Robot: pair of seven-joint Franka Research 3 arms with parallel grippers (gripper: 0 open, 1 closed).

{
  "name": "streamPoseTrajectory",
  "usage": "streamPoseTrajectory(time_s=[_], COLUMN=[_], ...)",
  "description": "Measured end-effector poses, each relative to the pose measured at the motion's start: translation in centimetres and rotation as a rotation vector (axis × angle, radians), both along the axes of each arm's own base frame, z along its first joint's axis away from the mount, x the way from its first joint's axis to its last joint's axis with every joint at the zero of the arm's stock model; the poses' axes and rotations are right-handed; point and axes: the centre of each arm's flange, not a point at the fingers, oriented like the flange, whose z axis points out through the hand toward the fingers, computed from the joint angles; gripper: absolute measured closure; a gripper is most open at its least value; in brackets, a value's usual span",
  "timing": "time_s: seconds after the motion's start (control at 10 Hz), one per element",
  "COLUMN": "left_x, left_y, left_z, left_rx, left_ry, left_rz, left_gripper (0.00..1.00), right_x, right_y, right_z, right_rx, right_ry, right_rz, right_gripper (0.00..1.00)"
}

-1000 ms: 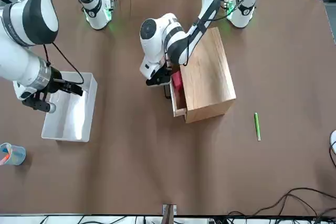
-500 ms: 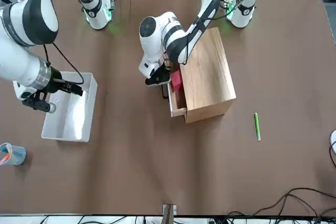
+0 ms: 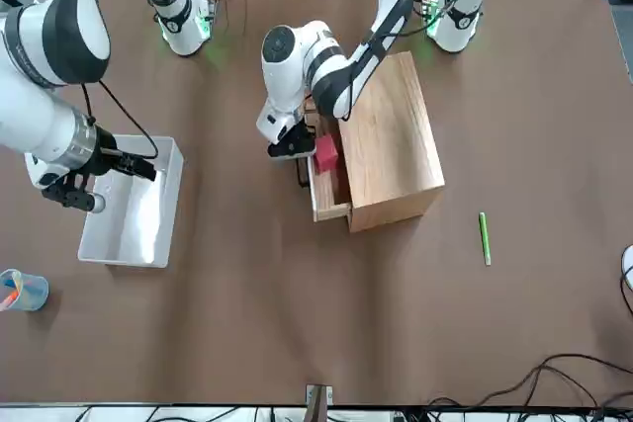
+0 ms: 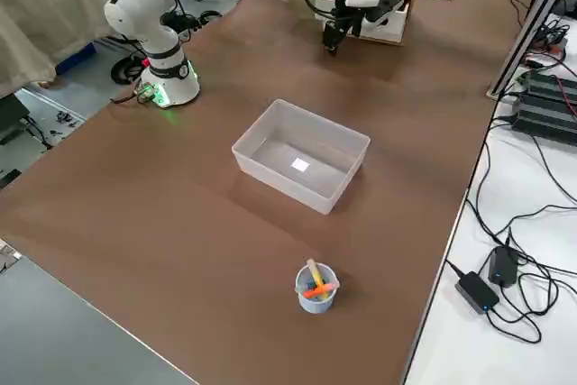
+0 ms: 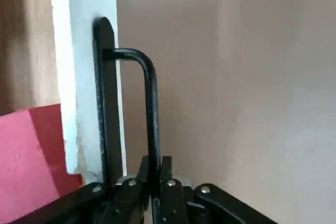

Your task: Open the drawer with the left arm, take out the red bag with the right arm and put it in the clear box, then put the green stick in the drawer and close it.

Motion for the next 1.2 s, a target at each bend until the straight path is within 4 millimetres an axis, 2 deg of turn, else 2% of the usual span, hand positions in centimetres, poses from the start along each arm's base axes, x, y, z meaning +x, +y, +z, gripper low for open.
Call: streamPoseTrajectory(time_s=[0.7, 0.8, 0.9, 1.0, 1.2], left_x=[0.1, 0.2, 0.1, -0.1, 0.0], left_y=[-1.5, -2.4, -3.2, -3.6, -3.7], left_z=[0.7, 1.0, 1.1, 1.2, 1.5], left_rx=[-0.133, -0.215, -0.254, -0.264, -0.27], left_ry=[-0.04, -0.074, -0.088, -0.091, -0.095], left_rz=[0.008, 0.001, -0.007, -0.01, -0.009], left_gripper=[0.88, 0.87, 0.79, 0.66, 0.33], right_x=[0.0, 0.0, 0.0, 0.1, 0.2], right_y=[0.0, 0.0, 0.0, 0.0, 0.0], right_z=[0.0, 0.0, 0.0, 0.1, 0.3], right_rx=[0.0, 0.0, 0.0, 0.0, 0.001], right_ry=[-0.003, -0.003, -0.003, -0.006, -0.017], right_rz=[-0.002, -0.002, -0.002, -0.003, -0.003], right_gripper=[0.0, 0.0, 0.0, 0.0, 0.0])
